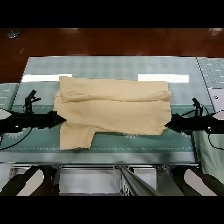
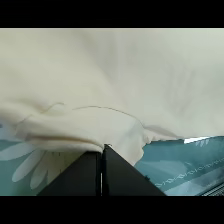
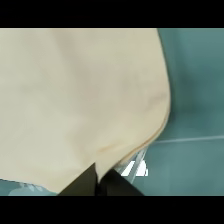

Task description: Fold the shirts.

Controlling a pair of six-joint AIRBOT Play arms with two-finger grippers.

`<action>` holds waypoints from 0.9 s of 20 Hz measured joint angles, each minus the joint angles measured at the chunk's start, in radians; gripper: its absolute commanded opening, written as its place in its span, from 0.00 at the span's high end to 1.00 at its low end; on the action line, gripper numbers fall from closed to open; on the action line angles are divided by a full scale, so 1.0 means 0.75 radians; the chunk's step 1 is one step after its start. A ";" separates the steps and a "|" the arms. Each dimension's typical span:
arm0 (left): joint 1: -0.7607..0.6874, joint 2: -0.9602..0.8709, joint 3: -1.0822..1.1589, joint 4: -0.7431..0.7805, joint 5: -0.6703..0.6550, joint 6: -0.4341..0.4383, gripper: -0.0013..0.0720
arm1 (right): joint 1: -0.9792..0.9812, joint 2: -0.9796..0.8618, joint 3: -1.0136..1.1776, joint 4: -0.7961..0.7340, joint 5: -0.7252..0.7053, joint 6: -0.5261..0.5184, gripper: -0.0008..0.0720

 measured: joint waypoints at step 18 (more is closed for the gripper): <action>-0.165 -0.985 1.202 -0.004 -0.012 -0.290 0.93 | 0.002 -0.683 0.931 0.178 -0.012 -0.004 0.96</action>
